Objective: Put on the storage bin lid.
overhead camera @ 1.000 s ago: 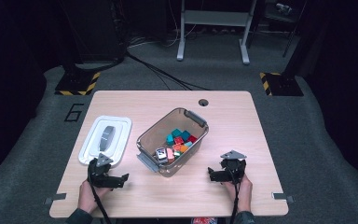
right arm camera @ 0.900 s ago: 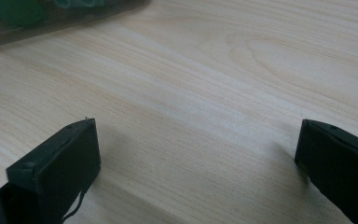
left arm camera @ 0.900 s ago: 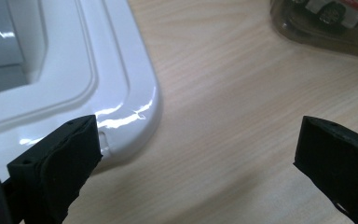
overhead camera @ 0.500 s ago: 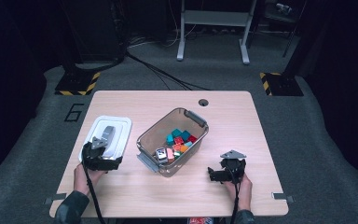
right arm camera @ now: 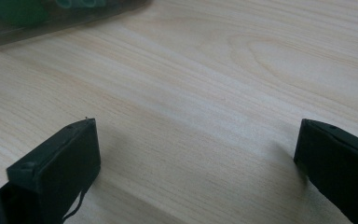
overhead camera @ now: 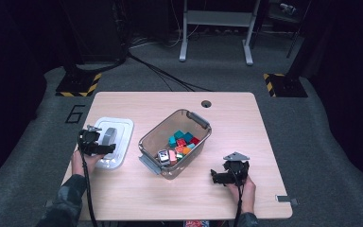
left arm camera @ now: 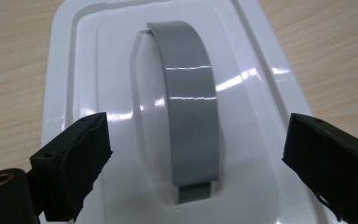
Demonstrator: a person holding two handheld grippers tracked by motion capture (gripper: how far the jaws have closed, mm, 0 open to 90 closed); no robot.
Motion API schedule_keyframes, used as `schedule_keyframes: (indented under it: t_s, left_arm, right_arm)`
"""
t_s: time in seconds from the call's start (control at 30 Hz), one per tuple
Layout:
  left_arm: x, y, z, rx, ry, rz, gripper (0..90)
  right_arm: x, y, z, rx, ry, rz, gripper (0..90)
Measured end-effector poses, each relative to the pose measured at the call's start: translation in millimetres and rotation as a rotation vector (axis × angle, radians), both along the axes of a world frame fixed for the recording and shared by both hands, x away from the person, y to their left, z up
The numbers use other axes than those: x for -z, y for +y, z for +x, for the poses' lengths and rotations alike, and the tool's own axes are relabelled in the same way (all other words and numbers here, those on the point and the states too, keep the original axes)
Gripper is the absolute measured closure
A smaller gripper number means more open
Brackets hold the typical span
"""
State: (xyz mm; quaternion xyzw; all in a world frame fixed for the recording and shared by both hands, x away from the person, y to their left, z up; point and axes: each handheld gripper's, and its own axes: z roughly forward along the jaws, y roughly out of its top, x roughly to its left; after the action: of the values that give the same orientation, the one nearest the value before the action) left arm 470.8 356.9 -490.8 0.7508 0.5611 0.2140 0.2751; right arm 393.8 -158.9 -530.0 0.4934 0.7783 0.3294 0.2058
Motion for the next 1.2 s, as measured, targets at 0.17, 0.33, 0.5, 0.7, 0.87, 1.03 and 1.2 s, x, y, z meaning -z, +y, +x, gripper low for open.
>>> schedule_keyframes:
  t_s: [0.17, 0.33, 0.5, 0.7, 0.87, 1.03, 1.2]
  left_arm:
    - [4.1, 4.6, 10.0, -0.015, 0.009, -0.016, 19.1]
    - [3.7, 2.6, 10.7, -0.008, -0.01, -0.015, 47.9]
    - [3.1, -2.5, 11.3, 0.0, -0.023, -0.004, 65.5]
    - [-0.6, -3.3, 8.9, 0.026, -0.039, -0.002, 66.9]
    - [-8.1, -4.2, 3.5, 0.062, -0.048, -0.021, 67.0]
    - [-16.3, -6.8, -2.3, 0.095, -0.065, -0.021, 67.0]
    - [-29.6, -7.9, -5.0, 0.132, -0.069, -0.013, 67.0]
  right_arm:
    - [0.0, 0.1, -0.2, 0.0, -0.001, -0.002, 0.0]
    - [0.1, -0.2, 0.1, -0.004, -0.007, -0.005, 0.0]
    - [0.1, -0.2, 0.1, -0.004, -0.007, -0.005, 0.0]
    - [0.1, -0.2, 0.1, -0.004, -0.007, -0.005, 0.0]
    - [0.1, -0.3, 0.1, -0.005, -0.006, -0.005, 0.0]
    - [0.0, -0.3, 0.1, -0.004, -0.005, -0.005, 0.0]
    - [0.1, -0.2, 0.1, -0.004, -0.007, -0.005, 0.0]
